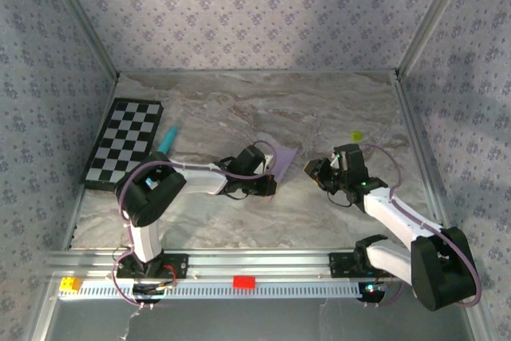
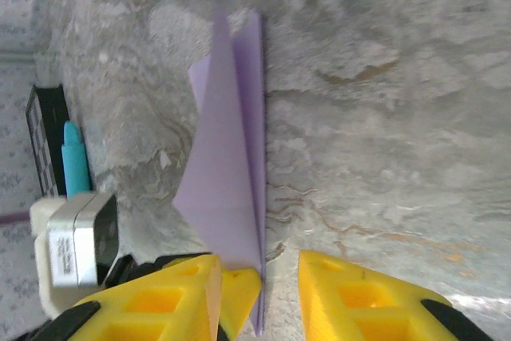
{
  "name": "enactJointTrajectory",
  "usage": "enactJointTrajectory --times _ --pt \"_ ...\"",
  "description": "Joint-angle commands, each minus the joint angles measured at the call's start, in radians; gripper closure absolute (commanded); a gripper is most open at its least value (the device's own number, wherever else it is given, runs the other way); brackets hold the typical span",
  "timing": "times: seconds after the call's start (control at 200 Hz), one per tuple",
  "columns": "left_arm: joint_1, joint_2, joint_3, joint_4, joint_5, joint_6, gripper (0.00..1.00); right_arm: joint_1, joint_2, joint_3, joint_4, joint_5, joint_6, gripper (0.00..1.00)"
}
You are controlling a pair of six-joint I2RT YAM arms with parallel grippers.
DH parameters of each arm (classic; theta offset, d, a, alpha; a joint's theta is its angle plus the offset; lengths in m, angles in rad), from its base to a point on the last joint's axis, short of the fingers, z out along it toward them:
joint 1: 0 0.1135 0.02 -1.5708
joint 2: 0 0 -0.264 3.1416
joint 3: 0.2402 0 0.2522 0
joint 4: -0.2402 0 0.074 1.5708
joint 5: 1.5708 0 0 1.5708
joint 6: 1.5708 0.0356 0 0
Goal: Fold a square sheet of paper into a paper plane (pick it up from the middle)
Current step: Fold the wing for the fifth time at the center of the table.
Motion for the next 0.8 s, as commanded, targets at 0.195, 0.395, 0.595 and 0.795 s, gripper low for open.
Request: enactJointTrajectory --times 0.195,0.395,0.595,0.795 --pt "0.054 0.079 -0.083 0.277 0.197 -0.164 1.00 0.102 0.145 0.071 0.089 -0.020 -0.146 0.76" --pt "0.067 0.077 -0.124 0.343 0.214 -0.201 1.00 0.125 0.289 0.122 0.169 -0.102 -0.138 0.80" --pt "0.072 0.081 -0.151 0.380 0.218 -0.233 1.00 0.131 0.386 0.158 0.253 -0.141 -0.123 0.85" --pt "0.078 0.077 -0.176 0.399 0.213 -0.259 1.00 0.126 0.467 0.187 0.299 -0.178 -0.122 0.87"
